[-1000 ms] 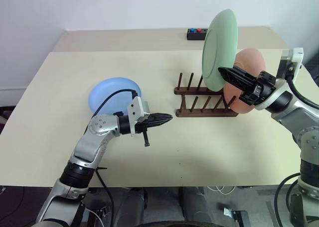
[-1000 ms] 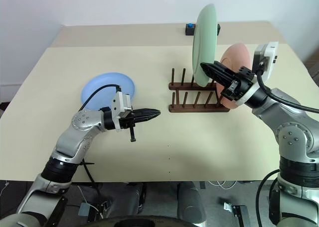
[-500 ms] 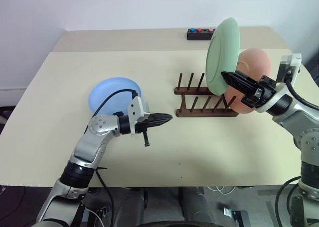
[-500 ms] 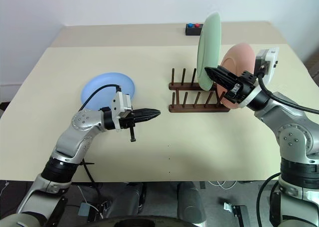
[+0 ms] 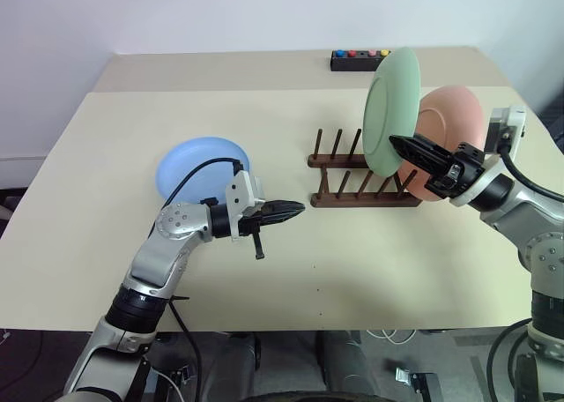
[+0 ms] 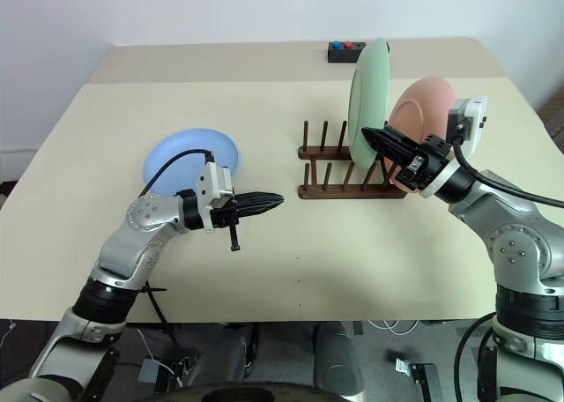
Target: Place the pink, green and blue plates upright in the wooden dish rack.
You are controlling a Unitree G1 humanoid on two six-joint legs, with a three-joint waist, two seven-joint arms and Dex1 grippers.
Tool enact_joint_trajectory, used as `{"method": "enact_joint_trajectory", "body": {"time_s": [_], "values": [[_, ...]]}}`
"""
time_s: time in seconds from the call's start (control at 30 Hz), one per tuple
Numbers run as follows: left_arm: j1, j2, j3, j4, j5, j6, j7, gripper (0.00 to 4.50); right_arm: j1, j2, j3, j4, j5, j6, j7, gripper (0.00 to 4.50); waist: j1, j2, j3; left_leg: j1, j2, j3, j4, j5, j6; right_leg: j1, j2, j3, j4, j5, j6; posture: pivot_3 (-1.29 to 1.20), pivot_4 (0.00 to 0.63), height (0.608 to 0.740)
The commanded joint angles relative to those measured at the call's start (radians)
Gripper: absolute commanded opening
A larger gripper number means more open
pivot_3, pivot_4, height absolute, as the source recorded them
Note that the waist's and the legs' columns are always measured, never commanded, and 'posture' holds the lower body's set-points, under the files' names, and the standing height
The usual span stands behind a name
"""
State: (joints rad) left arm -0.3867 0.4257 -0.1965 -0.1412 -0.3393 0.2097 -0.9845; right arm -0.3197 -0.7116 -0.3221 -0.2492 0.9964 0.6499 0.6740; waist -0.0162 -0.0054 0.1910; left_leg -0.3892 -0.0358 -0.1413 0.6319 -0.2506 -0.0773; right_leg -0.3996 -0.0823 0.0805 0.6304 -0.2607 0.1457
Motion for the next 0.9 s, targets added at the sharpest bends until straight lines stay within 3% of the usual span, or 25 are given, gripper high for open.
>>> {"method": "enact_joint_trajectory", "body": {"time_s": [0.03, 0.07, 0.17, 0.4, 0.9], "values": [[-0.011, 0.000, 0.011, -0.036, -0.011, -0.008, -0.001, 0.00, -0.001, 0.004, -0.037, -0.034, 0.015, -0.001, 0.008, 0.06, 0.000, 0.000, 0.000, 0.000, 0.000, 0.000, 0.000, 0.000, 0.000, 0.000, 0.000, 0.000, 0.000, 0.000, 0.000, 0.00, 0.150, 0.740], [-0.010, 0.000, 0.011, -0.038, -0.011, -0.008, -0.001, 0.00, 0.001, 0.003, -0.038, -0.036, 0.017, 0.000, 0.008, 0.06, 0.000, 0.000, 0.000, 0.000, 0.000, 0.000, 0.000, 0.000, 0.000, 0.000, 0.000, 0.000, 0.000, 0.000, 0.000, 0.00, 0.150, 0.740], [-0.009, -0.001, 0.010, -0.037, -0.010, -0.009, -0.001, 0.00, 0.006, 0.003, -0.039, -0.039, 0.019, 0.000, 0.010, 1.00, 0.000, 0.000, 0.000, 0.000, 0.000, 0.000, 0.000, 0.000, 0.000, 0.000, 0.000, 0.000, 0.000, 0.000, 0.000, 0.00, 0.150, 0.740], [-0.006, -0.002, 0.008, -0.040, -0.009, -0.009, 0.001, 0.00, 0.010, 0.000, -0.042, -0.044, 0.015, 0.000, 0.011, 4.47, 0.000, 0.000, 0.000, 0.000, 0.000, 0.000, 0.000, 0.000, 0.000, 0.000, 0.000, 0.000, 0.000, 0.000, 0.000, 0.00, 0.150, 0.740], [-0.009, -0.007, 0.005, -0.035, -0.011, -0.010, -0.002, 0.00, -0.029, -0.049, -0.050, -0.124, -0.078, -0.046, -0.007, 4.47, 0.000, 0.000, 0.000, 0.000, 0.000, 0.000, 0.000, 0.000, 0.000, 0.000, 0.000, 0.000, 0.000, 0.000, 0.000, 0.00, 0.150, 0.740]]}}
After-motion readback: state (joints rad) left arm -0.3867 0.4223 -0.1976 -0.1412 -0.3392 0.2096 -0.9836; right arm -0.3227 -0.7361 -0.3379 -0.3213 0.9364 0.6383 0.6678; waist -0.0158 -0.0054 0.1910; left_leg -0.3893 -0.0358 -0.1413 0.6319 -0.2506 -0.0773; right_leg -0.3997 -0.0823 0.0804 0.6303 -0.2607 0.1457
